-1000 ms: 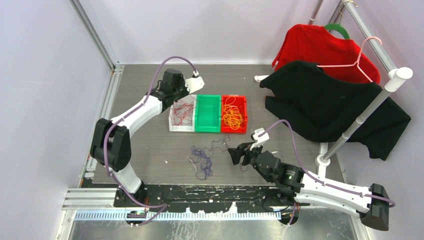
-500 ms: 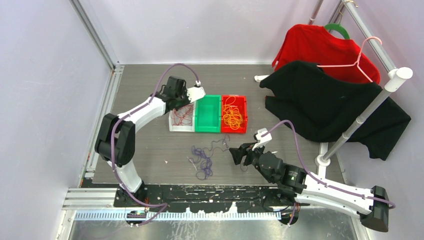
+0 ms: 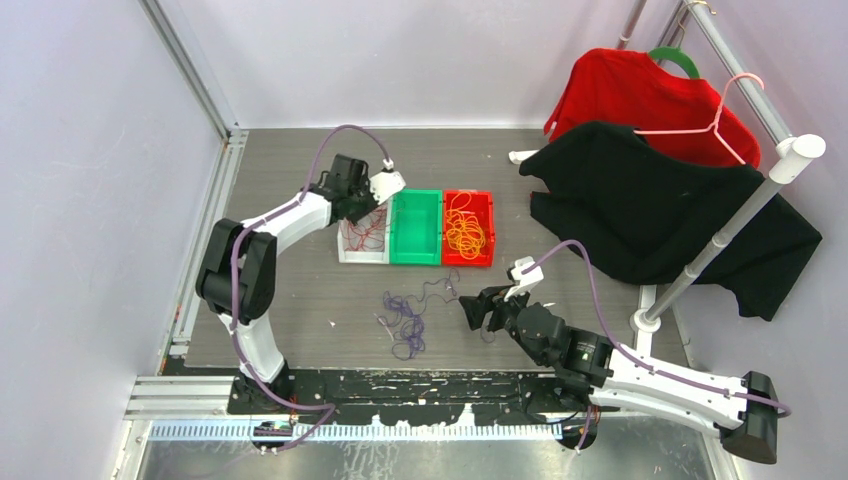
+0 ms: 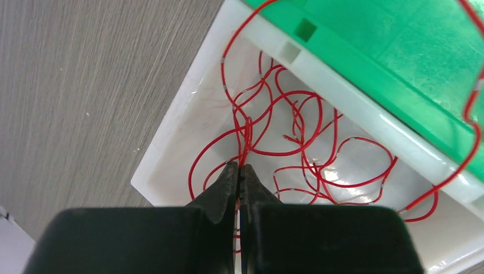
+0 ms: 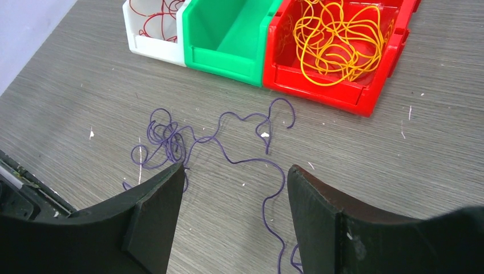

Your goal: Untangle the cables

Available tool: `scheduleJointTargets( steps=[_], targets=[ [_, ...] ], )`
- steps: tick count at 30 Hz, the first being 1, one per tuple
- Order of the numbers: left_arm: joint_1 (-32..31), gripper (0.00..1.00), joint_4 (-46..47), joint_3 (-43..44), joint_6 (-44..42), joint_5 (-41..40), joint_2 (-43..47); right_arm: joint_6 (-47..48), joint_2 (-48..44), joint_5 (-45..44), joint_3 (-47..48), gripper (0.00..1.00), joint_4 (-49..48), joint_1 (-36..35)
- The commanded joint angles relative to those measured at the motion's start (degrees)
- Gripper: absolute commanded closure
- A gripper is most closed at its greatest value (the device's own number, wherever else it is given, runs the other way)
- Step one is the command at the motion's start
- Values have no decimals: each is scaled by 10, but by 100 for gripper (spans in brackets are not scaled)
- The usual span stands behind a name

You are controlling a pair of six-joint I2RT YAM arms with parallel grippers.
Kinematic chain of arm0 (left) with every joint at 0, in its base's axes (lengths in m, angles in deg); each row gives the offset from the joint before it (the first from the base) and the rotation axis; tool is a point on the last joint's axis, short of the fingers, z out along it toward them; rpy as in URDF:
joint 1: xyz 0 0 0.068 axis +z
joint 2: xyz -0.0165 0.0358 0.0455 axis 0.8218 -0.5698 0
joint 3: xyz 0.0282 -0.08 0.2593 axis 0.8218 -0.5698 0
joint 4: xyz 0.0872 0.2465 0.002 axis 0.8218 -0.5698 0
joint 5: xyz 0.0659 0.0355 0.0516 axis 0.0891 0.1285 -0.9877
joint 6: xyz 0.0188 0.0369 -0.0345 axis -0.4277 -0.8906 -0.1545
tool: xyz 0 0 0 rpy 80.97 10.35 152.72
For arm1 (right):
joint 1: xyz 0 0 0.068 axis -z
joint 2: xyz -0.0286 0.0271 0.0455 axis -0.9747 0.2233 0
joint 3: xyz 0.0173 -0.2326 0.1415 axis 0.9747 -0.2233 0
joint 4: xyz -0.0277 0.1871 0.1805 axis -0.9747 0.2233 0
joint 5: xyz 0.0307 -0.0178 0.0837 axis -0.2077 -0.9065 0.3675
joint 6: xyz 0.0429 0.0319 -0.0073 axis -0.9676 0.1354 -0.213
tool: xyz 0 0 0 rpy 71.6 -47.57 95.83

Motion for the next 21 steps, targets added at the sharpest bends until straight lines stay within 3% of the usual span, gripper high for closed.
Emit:
scheduleJointTargets(
  steps=[1, 3, 6, 9, 14, 21],
  targets=[
    [18, 100, 31, 20, 43, 38, -6, 3, -13, -17, 18, 29, -6, -3],
    [23, 95, 13, 34, 51, 53, -5, 7, -17, -18, 20, 29, -2, -3],
    [31, 66, -23, 60, 54, 79, 0, 13, -22, -21, 23, 29, 3, -3],
    [38, 51, -50, 81, 57, 97, 7, 16, -27, -21, 27, 29, 8, -3],
    [47, 37, -73, 100, 55, 123, 25, 16, -28, -21, 27, 29, 10, -3],
    [76, 35, -105, 154, 60, 141, 36, 16, -27, -19, 30, 29, 13, -3]
  ],
)
